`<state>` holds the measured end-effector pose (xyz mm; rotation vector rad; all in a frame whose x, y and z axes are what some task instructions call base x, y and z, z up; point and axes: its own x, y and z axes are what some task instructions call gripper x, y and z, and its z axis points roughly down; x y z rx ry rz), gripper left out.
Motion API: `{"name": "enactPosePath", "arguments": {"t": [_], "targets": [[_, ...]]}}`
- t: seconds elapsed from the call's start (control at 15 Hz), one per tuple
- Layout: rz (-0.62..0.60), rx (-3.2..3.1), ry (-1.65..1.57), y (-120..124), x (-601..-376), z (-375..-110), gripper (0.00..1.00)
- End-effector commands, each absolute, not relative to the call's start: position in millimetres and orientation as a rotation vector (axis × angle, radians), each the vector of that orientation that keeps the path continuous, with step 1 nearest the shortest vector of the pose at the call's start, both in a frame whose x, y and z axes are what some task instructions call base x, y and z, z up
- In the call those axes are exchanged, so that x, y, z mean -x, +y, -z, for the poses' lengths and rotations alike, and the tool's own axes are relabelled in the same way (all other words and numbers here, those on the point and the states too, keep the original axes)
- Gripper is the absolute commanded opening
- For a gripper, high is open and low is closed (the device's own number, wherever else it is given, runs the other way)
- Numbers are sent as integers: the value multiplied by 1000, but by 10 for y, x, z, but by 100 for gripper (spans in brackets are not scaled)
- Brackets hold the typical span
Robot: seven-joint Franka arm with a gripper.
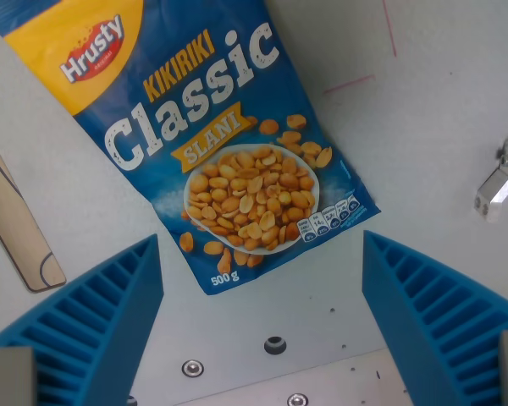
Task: Rotate around gripper positive z
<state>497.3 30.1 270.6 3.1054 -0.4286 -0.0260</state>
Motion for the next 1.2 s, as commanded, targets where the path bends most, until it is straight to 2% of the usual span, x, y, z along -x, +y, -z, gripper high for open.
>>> {"name": "enactPosePath", "arguments": {"t": [0.07,1.2], "targets": [[20,-3103,-450,301,-4974,-2725,100],[18,-3031,-797,301,-4974,-2725,100]]}}
